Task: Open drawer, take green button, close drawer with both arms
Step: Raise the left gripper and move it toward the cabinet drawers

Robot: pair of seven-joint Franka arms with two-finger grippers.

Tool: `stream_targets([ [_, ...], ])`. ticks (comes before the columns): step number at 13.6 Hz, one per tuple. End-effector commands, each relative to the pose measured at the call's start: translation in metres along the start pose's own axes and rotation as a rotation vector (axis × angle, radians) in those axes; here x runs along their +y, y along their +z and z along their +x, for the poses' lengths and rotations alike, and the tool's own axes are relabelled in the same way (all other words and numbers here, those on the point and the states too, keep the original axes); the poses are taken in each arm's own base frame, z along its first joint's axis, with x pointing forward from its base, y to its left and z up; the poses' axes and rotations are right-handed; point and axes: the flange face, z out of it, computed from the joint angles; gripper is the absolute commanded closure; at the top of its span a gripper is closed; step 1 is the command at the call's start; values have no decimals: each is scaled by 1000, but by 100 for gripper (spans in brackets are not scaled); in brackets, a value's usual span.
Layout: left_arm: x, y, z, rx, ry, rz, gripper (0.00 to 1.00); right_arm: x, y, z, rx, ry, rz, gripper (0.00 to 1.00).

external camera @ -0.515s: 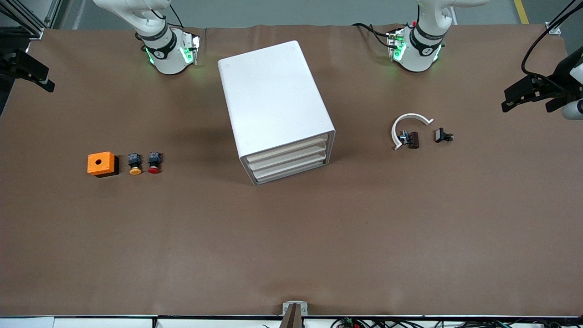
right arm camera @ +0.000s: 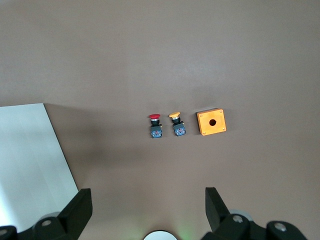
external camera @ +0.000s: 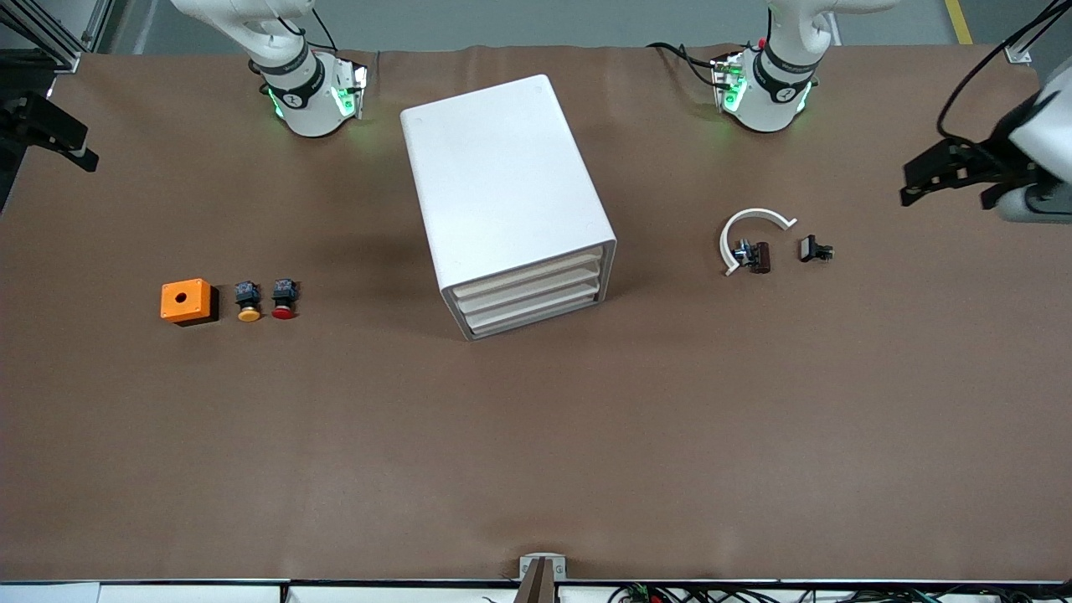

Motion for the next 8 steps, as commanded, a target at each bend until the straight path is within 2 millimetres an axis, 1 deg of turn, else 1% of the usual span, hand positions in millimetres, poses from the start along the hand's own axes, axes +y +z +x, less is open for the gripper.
stream_targets([
  [1,33,30,19,-50,52,-41,0,-1,-3,-10,11,5,2,0],
  [2,44,42,26,-66,68,-68,0,0,-1,-10,12,5,2,0],
  [3,59,59,37,-85,92,-92,0,3,-3,-13,17,9,3,0],
  [4,80,81,49,-101,122,-108,0,2,-2,-13,14,9,6,0],
  [7,118,145,82,-138,178,-186,0,4,0,-13,9,12,6,0],
  [8,133,163,91,-136,204,-217,0,4,-1,-14,11,13,6,0],
])
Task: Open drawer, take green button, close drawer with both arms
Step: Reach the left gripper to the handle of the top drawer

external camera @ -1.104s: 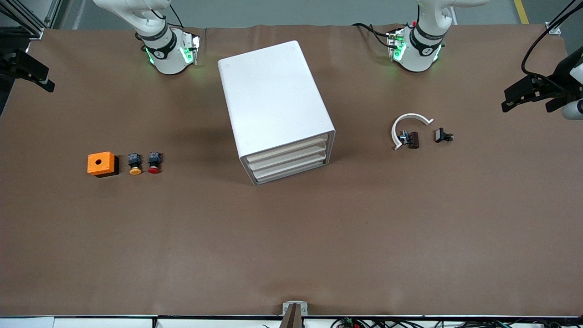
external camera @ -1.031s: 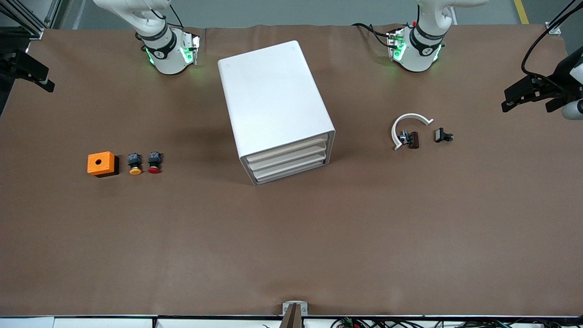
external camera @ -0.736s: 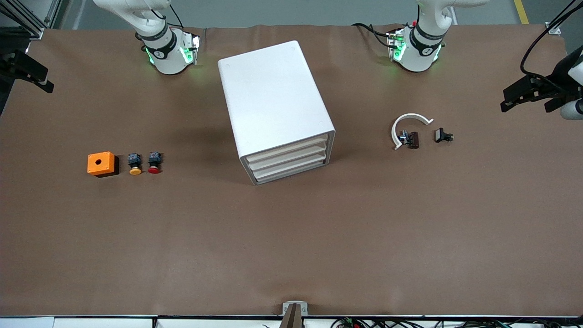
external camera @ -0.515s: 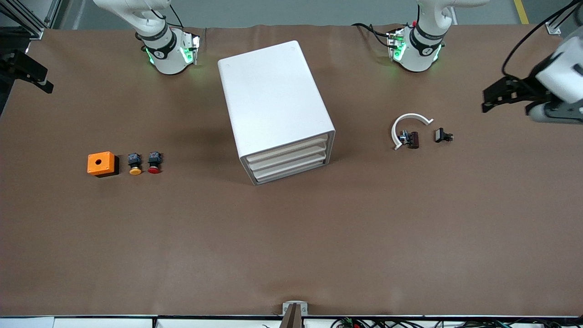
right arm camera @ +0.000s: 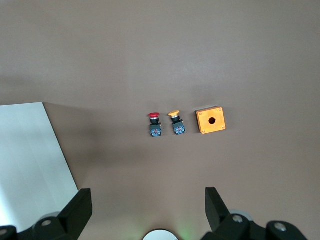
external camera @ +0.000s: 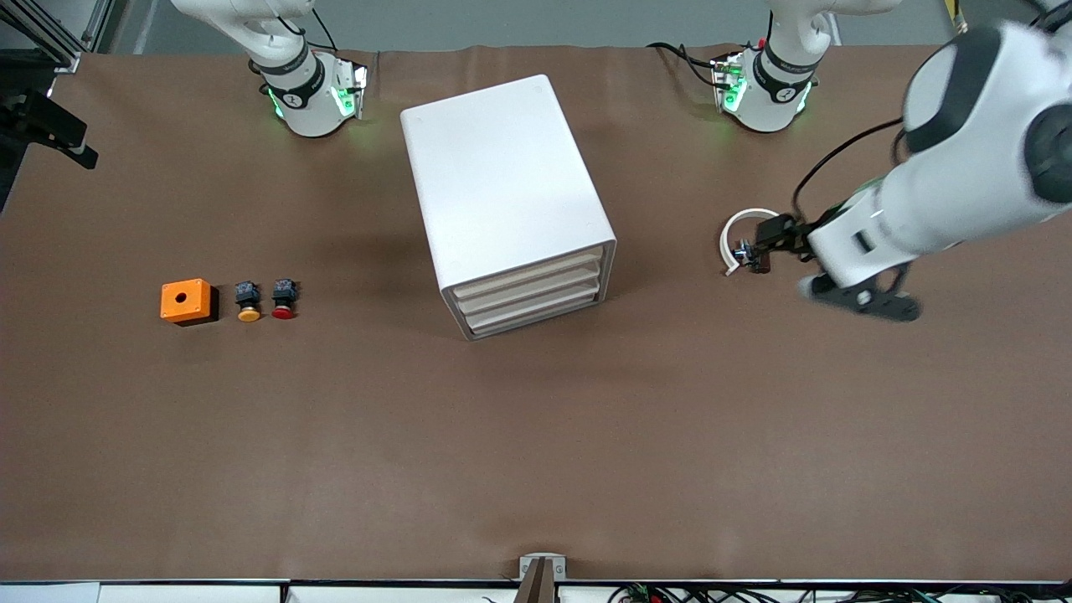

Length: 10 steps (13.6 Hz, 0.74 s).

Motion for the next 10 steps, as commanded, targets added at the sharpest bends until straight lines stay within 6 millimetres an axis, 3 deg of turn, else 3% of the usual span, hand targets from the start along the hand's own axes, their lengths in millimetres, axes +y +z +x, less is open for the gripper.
stream_targets([
  [1,22,43,36,11,71,-84,0,2,-1,-10,11,8,5,0],
  [5,50,102,75,80,199,-224,0,3,-1,-9,9,10,6,0],
  [10,92,218,112,111,320,-266,0,3,-1,-9,9,11,6,0],
])
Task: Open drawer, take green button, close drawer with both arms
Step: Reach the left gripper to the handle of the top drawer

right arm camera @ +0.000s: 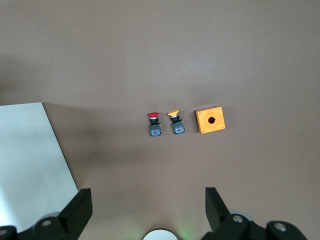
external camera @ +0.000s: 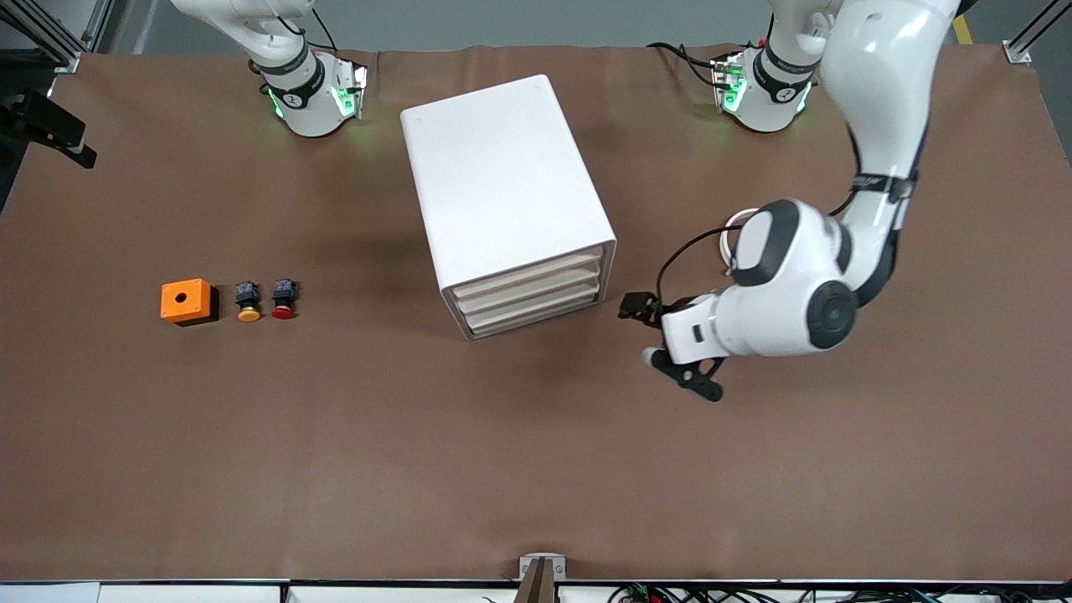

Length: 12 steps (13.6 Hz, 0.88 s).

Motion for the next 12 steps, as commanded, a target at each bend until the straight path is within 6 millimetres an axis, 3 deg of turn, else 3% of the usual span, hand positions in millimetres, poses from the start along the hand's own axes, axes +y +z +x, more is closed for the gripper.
stream_targets([
  [1,-3,55,14,16,64,-14,0,2,0,-8,8,8,5,0],
  [2,4,74,16,16,112,-34,0,2,-1,-9,10,8,5,0],
  [4,-2,104,19,13,158,-82,0,2,-1,-9,10,8,5,0],
  [6,-5,124,18,29,195,-181,0,2,-1,-9,10,8,5,0],
  [12,-2,138,10,30,333,-299,0,2,-1,-9,8,8,5,0],
])
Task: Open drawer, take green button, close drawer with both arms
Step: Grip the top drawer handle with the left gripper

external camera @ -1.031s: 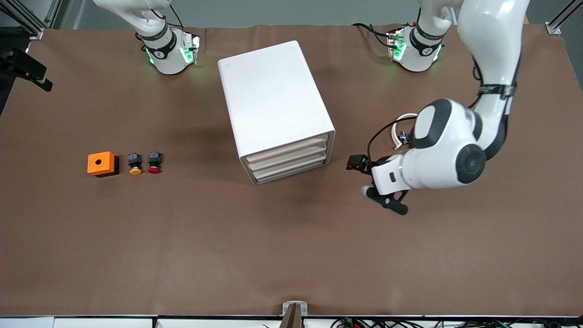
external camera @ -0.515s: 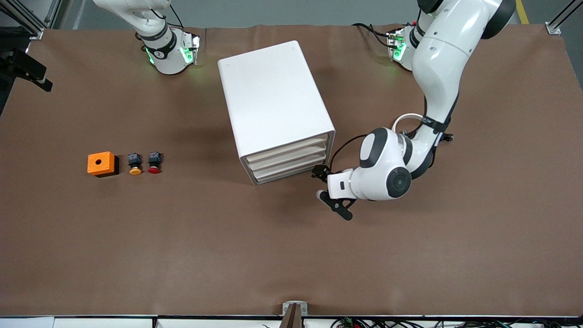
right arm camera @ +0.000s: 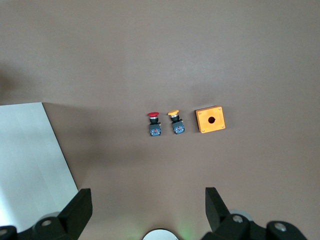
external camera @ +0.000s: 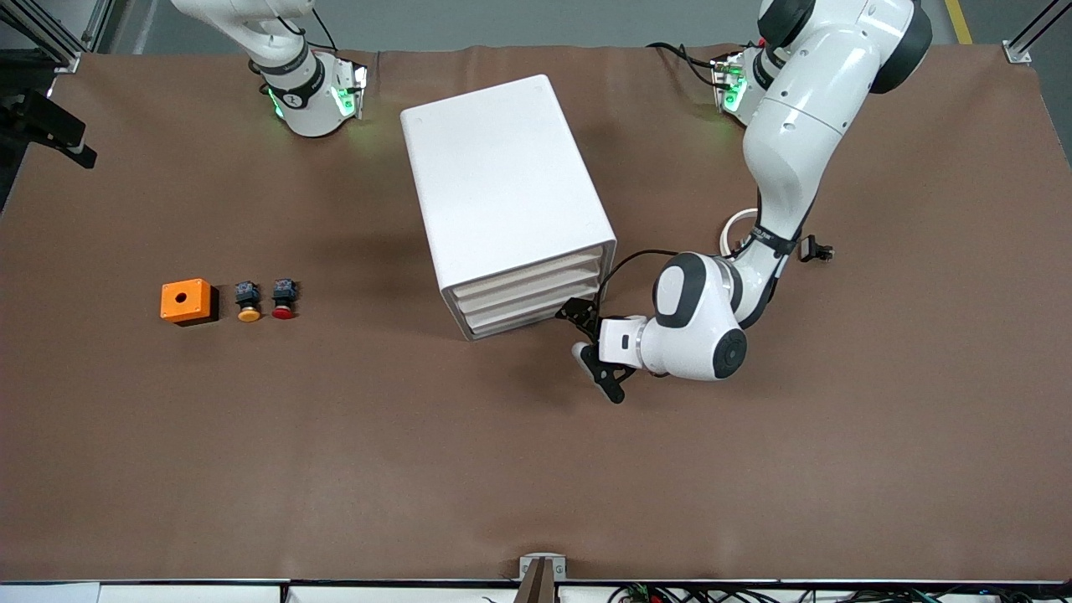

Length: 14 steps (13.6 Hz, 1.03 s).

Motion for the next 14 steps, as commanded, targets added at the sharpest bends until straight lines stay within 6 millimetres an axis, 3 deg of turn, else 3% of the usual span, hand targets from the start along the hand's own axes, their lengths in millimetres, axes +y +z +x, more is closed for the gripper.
stream_targets([
  [1,7,2,1,-14,46,-64,0,1,-1,-9,10,8,5,0],
  [7,7,9,-6,-48,121,-100,0,2,0,-11,7,8,5,0],
  [9,10,11,-6,-53,128,-100,9,2,0,-11,7,8,5,0],
  [14,10,23,-9,-68,122,-109,9,1,1,-10,5,8,5,0],
])
